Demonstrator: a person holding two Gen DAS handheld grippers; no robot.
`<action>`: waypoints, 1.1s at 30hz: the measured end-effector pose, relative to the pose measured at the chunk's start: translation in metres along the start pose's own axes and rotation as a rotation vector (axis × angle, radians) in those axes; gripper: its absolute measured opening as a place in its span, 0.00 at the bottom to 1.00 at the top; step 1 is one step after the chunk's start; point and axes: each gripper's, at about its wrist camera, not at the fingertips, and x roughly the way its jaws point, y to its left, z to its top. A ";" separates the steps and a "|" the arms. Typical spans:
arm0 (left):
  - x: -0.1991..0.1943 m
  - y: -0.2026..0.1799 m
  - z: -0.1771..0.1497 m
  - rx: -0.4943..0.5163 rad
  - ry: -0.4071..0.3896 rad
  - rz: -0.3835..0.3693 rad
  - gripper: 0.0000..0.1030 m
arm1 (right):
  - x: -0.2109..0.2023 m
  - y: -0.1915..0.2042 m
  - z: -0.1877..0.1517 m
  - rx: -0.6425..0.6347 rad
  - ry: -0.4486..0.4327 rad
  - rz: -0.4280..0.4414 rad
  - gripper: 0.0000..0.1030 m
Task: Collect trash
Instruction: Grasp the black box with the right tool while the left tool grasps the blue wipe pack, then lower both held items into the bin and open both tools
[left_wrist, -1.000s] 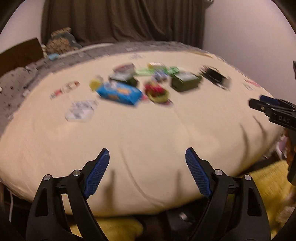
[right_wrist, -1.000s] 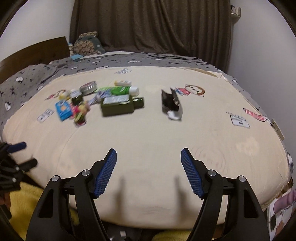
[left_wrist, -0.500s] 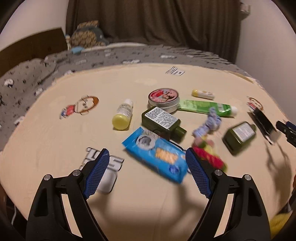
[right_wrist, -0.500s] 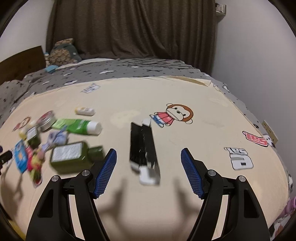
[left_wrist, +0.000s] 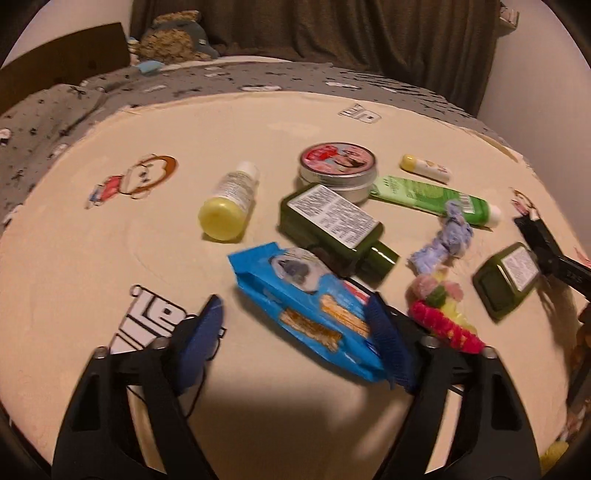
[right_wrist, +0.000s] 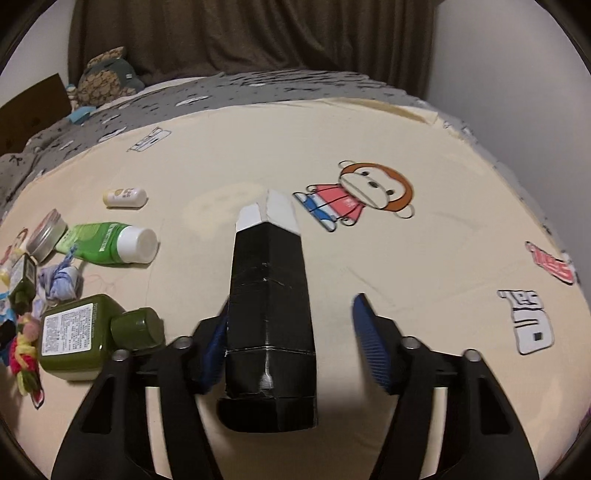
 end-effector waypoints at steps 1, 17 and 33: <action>-0.001 0.001 0.000 -0.007 0.002 -0.018 0.57 | 0.000 0.002 -0.001 -0.011 0.000 -0.002 0.37; -0.042 -0.019 -0.008 0.040 -0.055 -0.102 0.16 | -0.089 0.014 -0.028 -0.144 -0.131 0.049 0.27; -0.174 -0.054 -0.079 0.232 -0.230 -0.168 0.15 | -0.247 0.008 -0.114 -0.237 -0.350 0.080 0.27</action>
